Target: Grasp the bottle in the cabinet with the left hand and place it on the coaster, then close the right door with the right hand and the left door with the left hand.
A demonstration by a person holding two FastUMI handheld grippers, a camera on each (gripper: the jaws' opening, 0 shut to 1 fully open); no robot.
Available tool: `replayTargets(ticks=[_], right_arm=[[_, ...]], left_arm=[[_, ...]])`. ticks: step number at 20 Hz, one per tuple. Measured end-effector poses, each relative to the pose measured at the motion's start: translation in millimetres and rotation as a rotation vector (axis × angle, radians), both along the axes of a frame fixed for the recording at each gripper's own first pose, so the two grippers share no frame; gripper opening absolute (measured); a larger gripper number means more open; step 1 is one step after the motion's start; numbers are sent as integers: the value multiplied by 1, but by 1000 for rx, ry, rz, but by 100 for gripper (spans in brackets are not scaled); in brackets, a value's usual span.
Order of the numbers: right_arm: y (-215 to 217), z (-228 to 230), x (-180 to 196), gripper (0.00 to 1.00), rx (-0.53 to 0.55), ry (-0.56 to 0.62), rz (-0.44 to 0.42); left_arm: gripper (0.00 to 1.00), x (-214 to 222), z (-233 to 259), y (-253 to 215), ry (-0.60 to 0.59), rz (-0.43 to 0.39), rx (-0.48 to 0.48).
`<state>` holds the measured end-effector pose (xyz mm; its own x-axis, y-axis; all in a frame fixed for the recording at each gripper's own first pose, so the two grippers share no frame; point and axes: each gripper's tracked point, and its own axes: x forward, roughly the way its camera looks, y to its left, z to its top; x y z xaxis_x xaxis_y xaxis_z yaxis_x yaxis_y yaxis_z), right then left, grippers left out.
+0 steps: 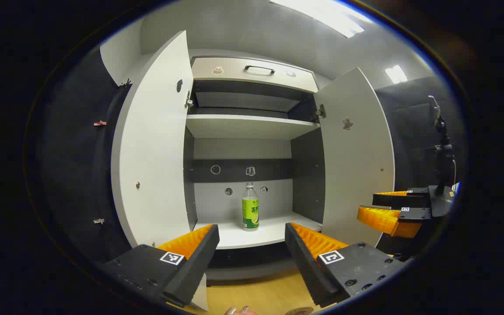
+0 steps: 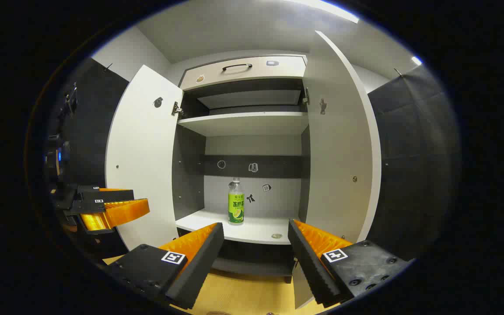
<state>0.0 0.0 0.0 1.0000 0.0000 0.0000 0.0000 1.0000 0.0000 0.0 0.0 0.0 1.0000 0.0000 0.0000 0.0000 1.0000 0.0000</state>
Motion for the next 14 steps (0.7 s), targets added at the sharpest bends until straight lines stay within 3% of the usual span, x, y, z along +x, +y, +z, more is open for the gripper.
replayTargets(ticks=[14], right_arm=[[23,-3,9,98,-6,20,-13]], left_arm=[[95,8,-13,14,13,-53,-33]])
